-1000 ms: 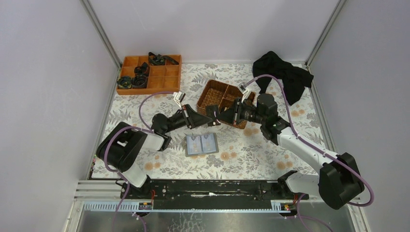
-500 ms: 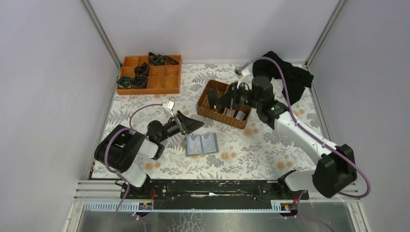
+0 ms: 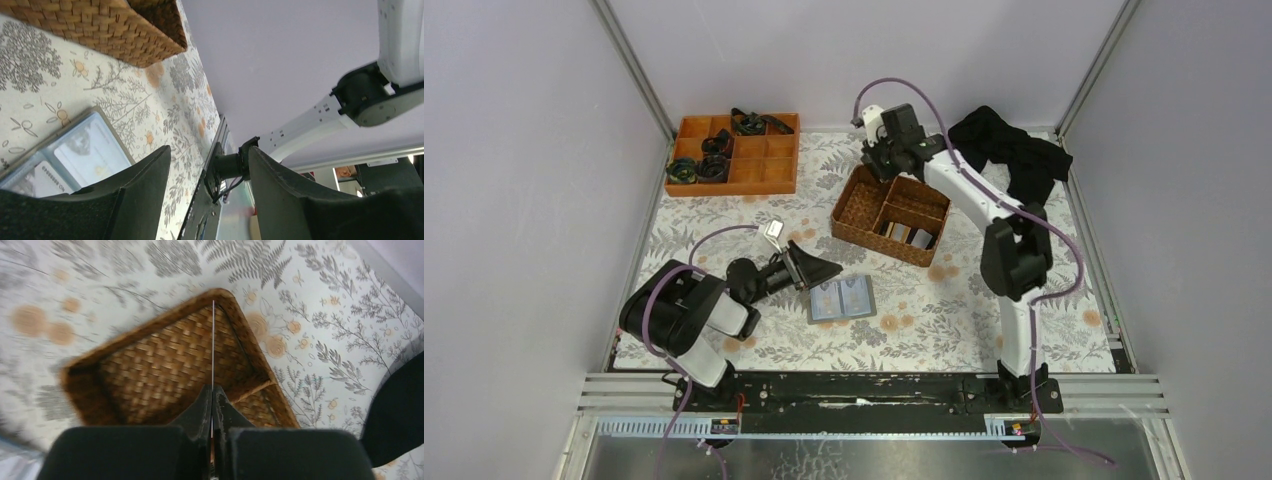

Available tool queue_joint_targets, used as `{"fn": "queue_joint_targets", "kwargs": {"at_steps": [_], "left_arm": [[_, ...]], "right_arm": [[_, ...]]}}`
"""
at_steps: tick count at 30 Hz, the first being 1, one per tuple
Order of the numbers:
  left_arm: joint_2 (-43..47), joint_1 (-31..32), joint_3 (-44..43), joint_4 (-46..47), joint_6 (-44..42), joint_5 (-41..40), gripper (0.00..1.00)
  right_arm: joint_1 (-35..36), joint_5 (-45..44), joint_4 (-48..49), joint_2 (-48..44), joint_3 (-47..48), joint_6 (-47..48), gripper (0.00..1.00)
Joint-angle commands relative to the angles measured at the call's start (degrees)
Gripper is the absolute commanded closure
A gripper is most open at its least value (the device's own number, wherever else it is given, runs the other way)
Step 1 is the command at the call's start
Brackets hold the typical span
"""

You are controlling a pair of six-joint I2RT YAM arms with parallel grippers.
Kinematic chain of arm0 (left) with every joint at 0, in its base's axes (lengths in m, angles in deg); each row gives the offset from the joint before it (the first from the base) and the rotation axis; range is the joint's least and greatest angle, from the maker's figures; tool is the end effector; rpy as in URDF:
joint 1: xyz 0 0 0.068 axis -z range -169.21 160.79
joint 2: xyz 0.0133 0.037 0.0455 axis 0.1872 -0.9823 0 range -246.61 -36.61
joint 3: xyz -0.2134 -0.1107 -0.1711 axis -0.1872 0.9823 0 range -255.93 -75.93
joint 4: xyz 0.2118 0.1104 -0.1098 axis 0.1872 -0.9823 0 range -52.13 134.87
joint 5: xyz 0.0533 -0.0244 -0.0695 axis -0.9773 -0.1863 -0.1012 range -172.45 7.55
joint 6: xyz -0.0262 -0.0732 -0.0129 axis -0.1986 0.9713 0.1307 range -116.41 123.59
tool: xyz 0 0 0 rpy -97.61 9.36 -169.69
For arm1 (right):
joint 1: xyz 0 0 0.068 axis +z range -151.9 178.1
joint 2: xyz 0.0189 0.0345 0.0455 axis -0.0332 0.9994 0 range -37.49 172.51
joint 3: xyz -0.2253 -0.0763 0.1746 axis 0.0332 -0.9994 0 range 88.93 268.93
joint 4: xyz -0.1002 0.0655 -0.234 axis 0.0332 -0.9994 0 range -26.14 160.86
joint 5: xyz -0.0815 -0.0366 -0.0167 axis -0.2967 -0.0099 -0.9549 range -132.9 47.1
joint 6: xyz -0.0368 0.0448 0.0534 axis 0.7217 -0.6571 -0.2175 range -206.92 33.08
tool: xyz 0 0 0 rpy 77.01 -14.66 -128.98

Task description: Take the credit cards out of the card holder

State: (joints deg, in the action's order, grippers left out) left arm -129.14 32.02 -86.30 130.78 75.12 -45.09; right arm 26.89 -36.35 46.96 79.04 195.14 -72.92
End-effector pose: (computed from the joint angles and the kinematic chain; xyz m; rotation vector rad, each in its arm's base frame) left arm 0.2211 -0.1300 0.1724 -0.1674 1.8033 -1.7140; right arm 0.4504 0.2563 0.3058 -0.8549 2.0012 0.2716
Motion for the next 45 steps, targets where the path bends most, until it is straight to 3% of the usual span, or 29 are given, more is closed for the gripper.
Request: {"fn": "queue_joint_targets", "kwargs": {"at_steps": [1,6,14,21,42,43,45], "left_arm": [[0.13,-0.39,1.35,4.59,-1.39,3.07,0.34],[-0.21,-0.49,1.16,4.35,-1.94,4.00,0.35],[-2.17,-0.59,1.01,5.22,-1.65,4.82,0.35],[-3.76,-0.82,-0.18,5.32,-1.74,5.02,0.35],[-9.39,-2.08,-2.37,5.81,-1.92,6.96,0.36],[-9.63,-2.07,-2.55,5.84,-1.85,6.98,0.36],[-10.20,-2.15,-2.85,5.85,-1.83,7.01,0.36]], "right_arm": [[-0.23,-7.25,-4.79,4.89,8.44,10.18,1.00],[-0.15,-7.51,-5.08,10.00,13.05,14.43,1.00],[-0.74,-8.15,-5.29,12.91,12.75,22.24,1.00],[-0.76,1.84,-2.50,9.12,5.79,21.68,1.00],[-0.81,1.89,-6.69,21.89,18.82,23.13,1.00],[-0.82,1.93,-6.14,21.55,18.55,22.79,0.94],[-0.80,2.21,-4.78,20.25,16.79,22.27,0.62]]}}
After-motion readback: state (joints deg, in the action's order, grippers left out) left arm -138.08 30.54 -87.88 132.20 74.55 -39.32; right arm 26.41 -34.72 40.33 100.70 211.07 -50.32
